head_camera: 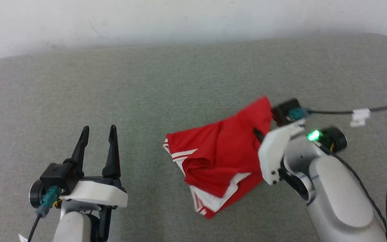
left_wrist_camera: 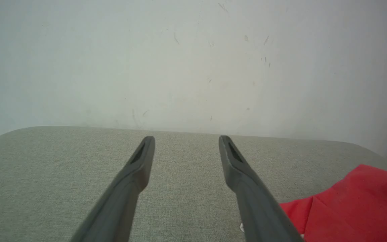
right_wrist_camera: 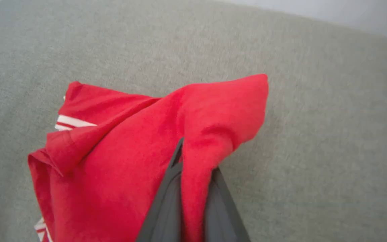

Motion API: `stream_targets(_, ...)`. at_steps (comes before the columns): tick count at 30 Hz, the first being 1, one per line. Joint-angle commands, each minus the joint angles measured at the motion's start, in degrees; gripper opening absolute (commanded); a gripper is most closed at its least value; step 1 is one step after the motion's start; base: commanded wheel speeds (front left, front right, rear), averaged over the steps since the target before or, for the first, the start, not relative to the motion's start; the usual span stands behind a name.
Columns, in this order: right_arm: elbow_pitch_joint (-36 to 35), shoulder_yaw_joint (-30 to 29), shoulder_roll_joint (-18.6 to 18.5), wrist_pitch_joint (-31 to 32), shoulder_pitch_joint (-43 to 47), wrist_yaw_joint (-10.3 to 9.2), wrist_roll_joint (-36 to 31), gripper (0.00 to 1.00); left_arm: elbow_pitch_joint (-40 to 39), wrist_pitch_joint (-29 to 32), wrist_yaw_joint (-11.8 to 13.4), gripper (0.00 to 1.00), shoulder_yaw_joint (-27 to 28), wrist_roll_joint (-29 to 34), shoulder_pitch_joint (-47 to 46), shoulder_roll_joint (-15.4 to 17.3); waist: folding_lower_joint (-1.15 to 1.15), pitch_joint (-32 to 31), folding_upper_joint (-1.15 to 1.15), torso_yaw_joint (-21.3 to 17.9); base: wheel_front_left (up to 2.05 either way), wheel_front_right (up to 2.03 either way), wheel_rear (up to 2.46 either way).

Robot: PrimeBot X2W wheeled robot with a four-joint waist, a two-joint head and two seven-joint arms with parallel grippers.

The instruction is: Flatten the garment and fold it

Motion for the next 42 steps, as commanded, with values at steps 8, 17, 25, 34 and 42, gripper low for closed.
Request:
stream_targets(8, -7.07, 8.04, -7.81, 5.09, -7.92, -0.05, -8.97, 0.00, -1.56, -0.27, 0.08, 1.00, 0.61, 0.12, -0.68, -0.11, 0.00, 2.66, 0.00, -8.13, 0.00, 0.00, 0.00)
stream_targets(17, -4.67, 7.23, -18.03, 3.52, -15.15, -0.05, -9.02, 0.00, -4.24, -0.27, -0.52, 1.00, 0.12, 2.63, -5.89, 0.82, 0.00, 10.84, 0.00, -14.93, 0.00, 0.00, 0.00)
stream_targets(25, 1.04, 2.24, -23.73, 1.52, -19.29, -0.05, -11.17, 0.00, -5.97, -0.27, -0.97, 1.00, -1.26, 4.74, -10.78, 3.36, 0.00, 18.52, 0.00, -17.71, 0.00, 0.00, 0.00)
stream_targets(34, 10.73, -12.00, -24.76, -7.70, -22.50, -0.05, -18.39, 0.00, -5.77, -0.25, -1.25, 1.00, -3.29, 5.43, -14.06, 4.81, 0.00, 23.56, 0.00, -15.96, 0.00, 0.00, 0.00)
stream_targets(42, 16.48, -23.34, -22.91, -15.07, -24.52, -0.05, -25.73, 0.00, -5.24, -0.22, -1.25, 1.00, -3.64, 4.84, -14.85, 5.62, 0.00, 25.08, 0.00, -13.22, 0.00, 0.00, 0.00)
